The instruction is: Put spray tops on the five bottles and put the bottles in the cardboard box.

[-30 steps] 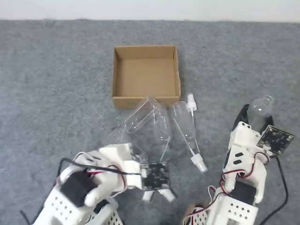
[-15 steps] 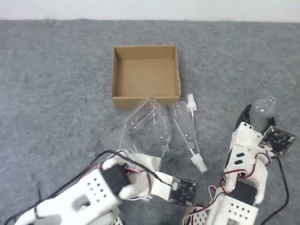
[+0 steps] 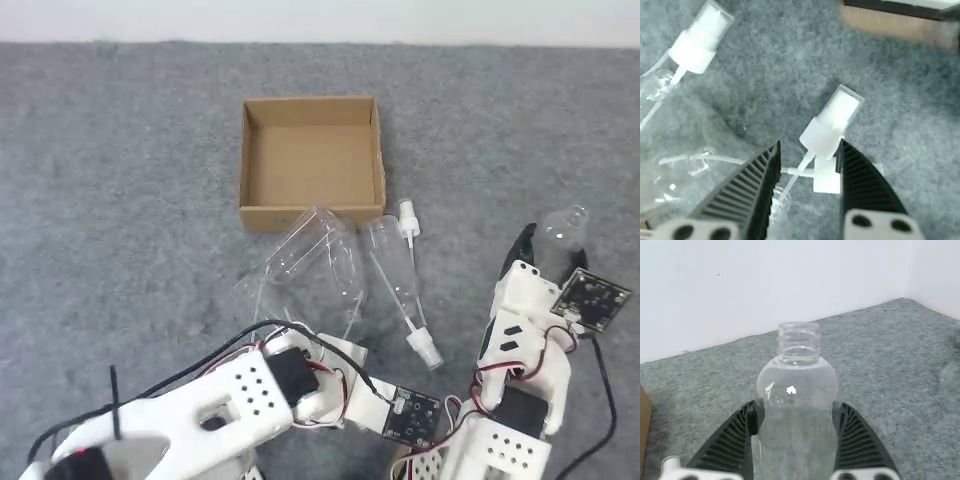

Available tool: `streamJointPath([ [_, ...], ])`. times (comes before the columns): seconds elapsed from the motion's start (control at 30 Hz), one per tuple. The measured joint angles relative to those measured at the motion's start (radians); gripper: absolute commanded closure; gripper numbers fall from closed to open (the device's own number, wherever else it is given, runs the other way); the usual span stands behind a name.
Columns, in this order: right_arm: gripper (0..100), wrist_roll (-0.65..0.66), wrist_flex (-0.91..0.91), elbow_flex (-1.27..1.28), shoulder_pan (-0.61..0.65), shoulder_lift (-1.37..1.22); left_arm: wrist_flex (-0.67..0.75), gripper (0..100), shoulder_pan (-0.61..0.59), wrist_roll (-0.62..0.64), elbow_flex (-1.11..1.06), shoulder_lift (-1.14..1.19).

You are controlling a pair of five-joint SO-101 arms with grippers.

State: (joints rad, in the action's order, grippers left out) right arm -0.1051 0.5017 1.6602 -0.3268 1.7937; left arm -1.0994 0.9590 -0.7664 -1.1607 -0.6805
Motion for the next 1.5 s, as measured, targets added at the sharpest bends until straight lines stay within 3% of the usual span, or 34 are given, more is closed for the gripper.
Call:
streamJointPath([
  [0.3, 99.2, 0.0, 0.0, 0.0, 0.0, 0.0, 0.049, 83, 0.0, -0.021, 0.0, 0.14],
  [1.0, 99.2, 0.0, 0.0, 0.0, 0.0, 0.0, 0.101, 83, 0.061, -0.026, -0.026, 0.141],
  [1.17, 99.2, 0.0, 0.0, 0.0, 0.0, 0.0, 0.101, 88, 0.061, -0.026, -0.026, 0.141],
  [1.5, 99.2, 0.0, 0.0, 0.0, 0.0, 0.0, 0.101, 89, 0.061, -0.025, -0.026, 0.141],
])
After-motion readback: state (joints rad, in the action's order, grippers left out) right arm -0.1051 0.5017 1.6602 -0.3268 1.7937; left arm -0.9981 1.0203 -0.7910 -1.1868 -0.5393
